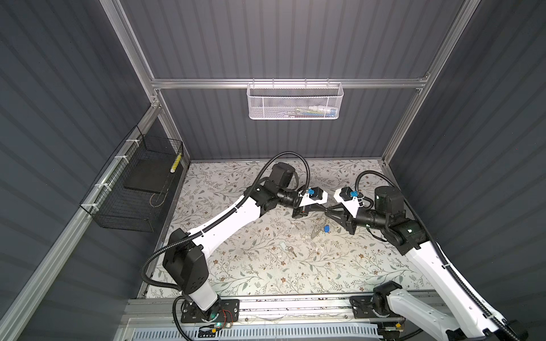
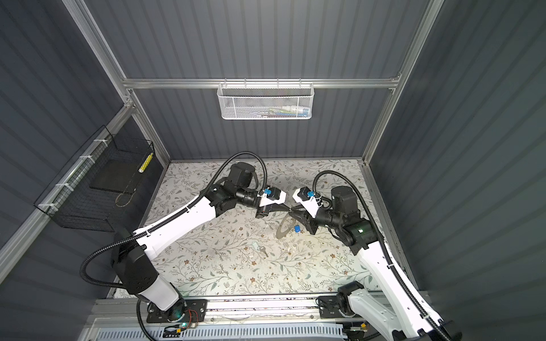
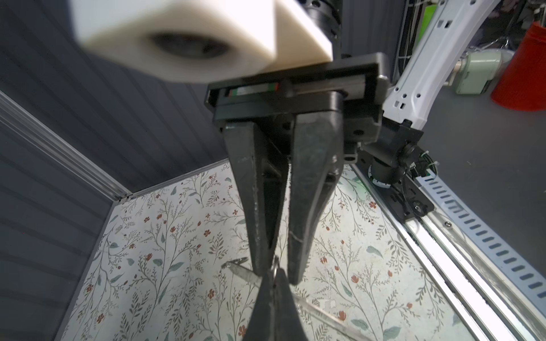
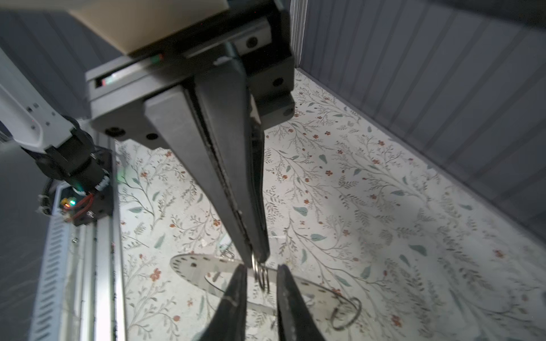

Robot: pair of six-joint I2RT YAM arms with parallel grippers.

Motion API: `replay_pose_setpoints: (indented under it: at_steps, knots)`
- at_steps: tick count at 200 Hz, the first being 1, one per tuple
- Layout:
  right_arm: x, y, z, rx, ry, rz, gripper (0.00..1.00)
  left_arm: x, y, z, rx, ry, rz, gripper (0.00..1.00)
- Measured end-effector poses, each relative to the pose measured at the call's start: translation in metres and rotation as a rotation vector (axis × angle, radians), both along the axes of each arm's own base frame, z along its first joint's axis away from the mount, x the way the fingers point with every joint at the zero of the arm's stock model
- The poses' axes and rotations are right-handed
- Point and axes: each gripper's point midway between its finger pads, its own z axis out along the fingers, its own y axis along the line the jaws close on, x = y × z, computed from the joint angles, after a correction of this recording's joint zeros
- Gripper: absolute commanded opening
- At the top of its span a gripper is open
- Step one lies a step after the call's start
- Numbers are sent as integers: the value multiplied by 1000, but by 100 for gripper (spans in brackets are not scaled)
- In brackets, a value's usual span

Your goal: Put the keys on the keyring

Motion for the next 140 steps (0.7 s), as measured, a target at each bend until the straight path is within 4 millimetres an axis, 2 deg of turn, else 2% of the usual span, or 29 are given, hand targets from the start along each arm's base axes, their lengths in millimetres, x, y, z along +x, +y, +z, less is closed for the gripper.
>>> replay_pose_setpoints:
  at_steps: [28, 41, 63, 95, 140]
  knots:
    - [-8, -8, 16, 20, -90, -31, 29, 11, 9, -9, -57, 135, 26, 0]
    - [-10, -9, 17, 36, -118, -41, 29, 15, 10, -1, -95, 156, 29, 0]
    - [-11, -10, 9, 58, -118, -50, 29, 14, 8, 17, -167, 167, 12, 0]
    - [-6, -8, -3, 95, -98, -64, 29, 12, 8, 28, -232, 208, 5, 0]
    - [-1, -4, 16, 167, -166, -65, 28, 10, 10, 46, -307, 241, -3, 0]
